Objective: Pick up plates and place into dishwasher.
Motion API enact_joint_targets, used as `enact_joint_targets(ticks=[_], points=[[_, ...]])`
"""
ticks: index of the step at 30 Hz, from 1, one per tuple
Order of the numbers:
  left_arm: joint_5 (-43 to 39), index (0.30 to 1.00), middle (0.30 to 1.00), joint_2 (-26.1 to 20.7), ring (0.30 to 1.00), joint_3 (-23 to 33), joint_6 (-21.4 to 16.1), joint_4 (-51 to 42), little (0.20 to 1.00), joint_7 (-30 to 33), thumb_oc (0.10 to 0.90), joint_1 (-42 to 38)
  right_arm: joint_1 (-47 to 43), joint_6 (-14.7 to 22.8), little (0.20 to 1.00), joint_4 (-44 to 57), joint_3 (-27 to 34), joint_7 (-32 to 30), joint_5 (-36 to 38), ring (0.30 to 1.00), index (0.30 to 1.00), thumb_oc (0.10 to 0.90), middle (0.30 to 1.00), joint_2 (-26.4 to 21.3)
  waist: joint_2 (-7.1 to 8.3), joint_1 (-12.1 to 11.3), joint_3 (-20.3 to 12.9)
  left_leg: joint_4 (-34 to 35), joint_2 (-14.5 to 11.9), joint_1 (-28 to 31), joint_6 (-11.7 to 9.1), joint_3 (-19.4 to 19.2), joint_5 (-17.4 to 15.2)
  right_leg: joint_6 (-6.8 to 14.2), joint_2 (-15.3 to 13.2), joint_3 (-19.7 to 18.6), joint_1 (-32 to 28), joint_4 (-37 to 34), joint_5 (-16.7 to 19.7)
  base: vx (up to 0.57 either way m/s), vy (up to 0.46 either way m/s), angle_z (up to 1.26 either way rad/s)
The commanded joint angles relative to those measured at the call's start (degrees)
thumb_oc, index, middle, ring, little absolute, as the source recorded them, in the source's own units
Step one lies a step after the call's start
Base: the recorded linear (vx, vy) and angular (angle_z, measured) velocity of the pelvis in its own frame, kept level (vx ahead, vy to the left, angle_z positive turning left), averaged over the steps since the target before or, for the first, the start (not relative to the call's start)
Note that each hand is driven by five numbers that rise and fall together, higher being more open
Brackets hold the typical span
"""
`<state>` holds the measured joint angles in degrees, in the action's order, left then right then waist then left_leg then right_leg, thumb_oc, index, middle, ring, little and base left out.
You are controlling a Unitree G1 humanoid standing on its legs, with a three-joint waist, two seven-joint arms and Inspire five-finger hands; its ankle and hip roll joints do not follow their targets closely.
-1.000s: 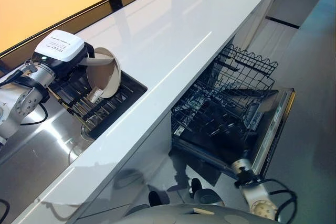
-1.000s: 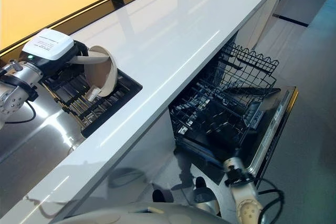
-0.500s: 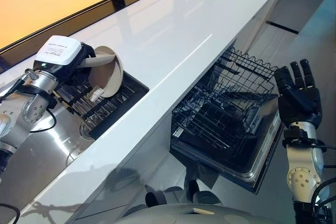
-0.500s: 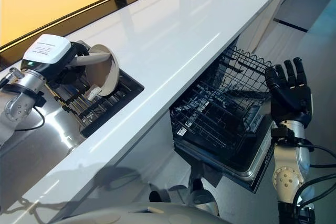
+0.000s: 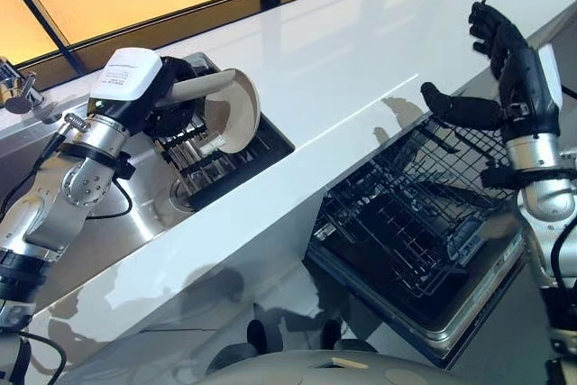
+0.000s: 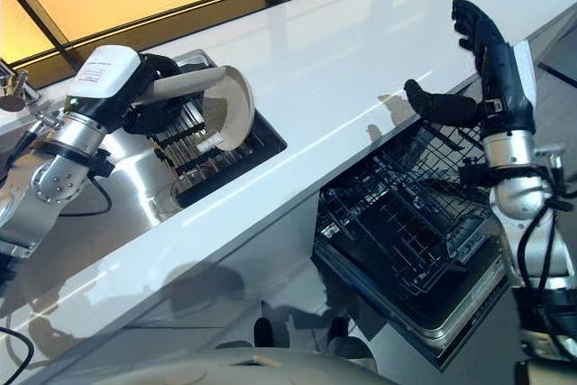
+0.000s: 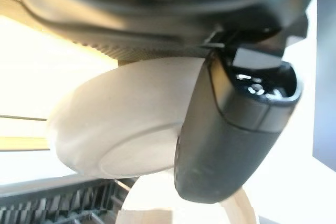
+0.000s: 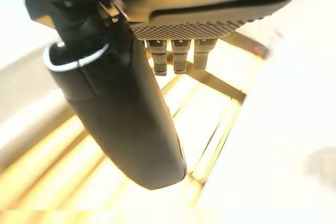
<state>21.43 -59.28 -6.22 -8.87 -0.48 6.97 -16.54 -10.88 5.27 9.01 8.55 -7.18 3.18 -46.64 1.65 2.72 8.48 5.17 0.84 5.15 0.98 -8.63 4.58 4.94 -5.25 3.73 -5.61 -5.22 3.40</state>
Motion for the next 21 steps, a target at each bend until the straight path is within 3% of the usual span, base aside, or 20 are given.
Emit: enact_joint_targets(ticks=[1,6,14,21], points=[[-1.6,0.3,0.3,-4.8,0.3,4.4,-0.7,-1.2,0.2,4.3,0.1,-11.5,-11.1,2.0,0.9,2.0,-0.1,-2.2,-1.9,0.9,0.9,0.8,0.9,-6.7,-0.69,0.0,-5.4,-0.2,2.1,2.9,0.8,-0.7,-6.8,-1.1,6.6,0.8,0.4,0.2,-0.5,-0.04,-0.074,0.02],[-1.4,0.3,0.3,-7.3,0.3,4.9,-2.2,0.4,0.2,4.4,0.1,-11.1,-14.0,0.8,0.9,1.6,-2.9,-1.5,-2.4,0.9,0.9,0.8,0.9,-7.6,-1.16,-0.7,-5.4,-0.2,1.9,3.3,0.3,-0.1,-6.6,-1.4,6.8,1.7,-0.3,0.2,-1.0,-0.03,-0.052,0.02],[-5.0,0.3,0.3,-10.3,0.3,7.5,-4.7,-0.3,0.2,3.5,0.1,-8.8,-15.1,2.5,0.9,1.8,-4.0,0.4,-1.9,0.9,0.9,0.8,0.9,-9.6,-1.5,-1.4,-5.6,-0.2,2.1,3.7,0.1,0.6,-6.5,-1.3,6.6,3.0,-1.1,0.2,-1.4,-0.03,-0.022,0.05],[-10.7,0.3,0.3,-8.8,0.3,5.8,-8.3,-3.2,0.2,3.3,0.1,-12.4,-18.7,4.0,0.9,2.9,-8.8,8.2,-0.1,0.9,0.9,0.8,0.9,-10.8,-1.37,-1.5,-5.9,-0.2,2.2,4.0,0.1,1.1,-6.5,-1.4,6.4,3.4,-1.8,0.2,-1.7,-0.01,0.001,0.02]])
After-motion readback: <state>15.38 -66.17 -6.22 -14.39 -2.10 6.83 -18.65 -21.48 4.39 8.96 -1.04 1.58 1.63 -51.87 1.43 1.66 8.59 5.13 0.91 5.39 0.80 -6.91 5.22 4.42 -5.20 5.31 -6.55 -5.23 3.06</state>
